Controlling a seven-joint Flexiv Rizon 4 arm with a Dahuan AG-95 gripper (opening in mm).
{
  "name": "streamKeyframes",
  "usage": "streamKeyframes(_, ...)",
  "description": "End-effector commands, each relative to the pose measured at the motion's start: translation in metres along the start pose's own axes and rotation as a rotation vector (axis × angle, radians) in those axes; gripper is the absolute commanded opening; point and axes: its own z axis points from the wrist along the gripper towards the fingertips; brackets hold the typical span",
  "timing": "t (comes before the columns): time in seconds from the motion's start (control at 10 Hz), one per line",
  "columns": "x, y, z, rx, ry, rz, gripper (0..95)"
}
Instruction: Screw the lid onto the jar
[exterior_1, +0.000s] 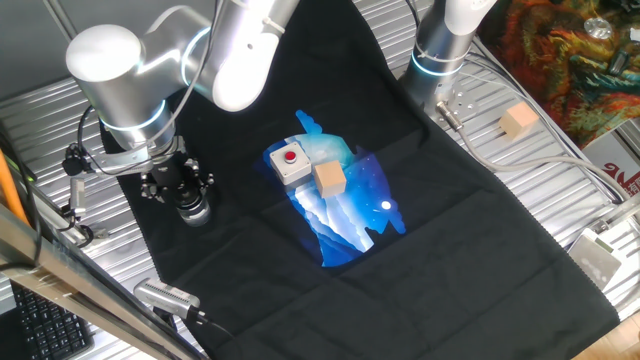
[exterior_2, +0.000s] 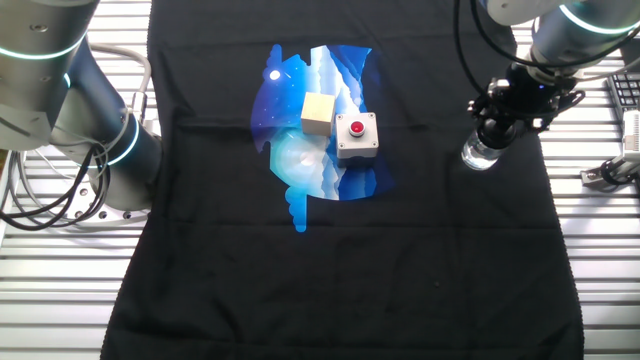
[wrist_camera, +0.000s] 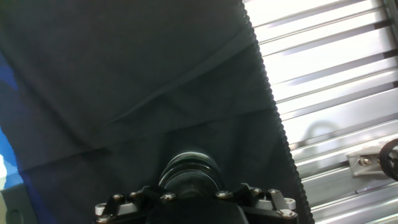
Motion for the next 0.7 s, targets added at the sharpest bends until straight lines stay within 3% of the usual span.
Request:
streamKeyframes(0.1, 0.0, -0.0002, 0.0, -0.01, -0.006, 0.004, 57.0)
streamKeyframes(0.5, 0.0001, -0.0002, -0.0003, 0.002, 0.001, 0.026, 57.0)
streamKeyframes(0.6, 0.0002, -0.0001, -0.0007, 0.012, -0.002, 0.038, 19.0)
streamKeyframes(0.7, 0.0002, -0.0001, -0.0008, 0.014, -0.005, 0.047, 19.0)
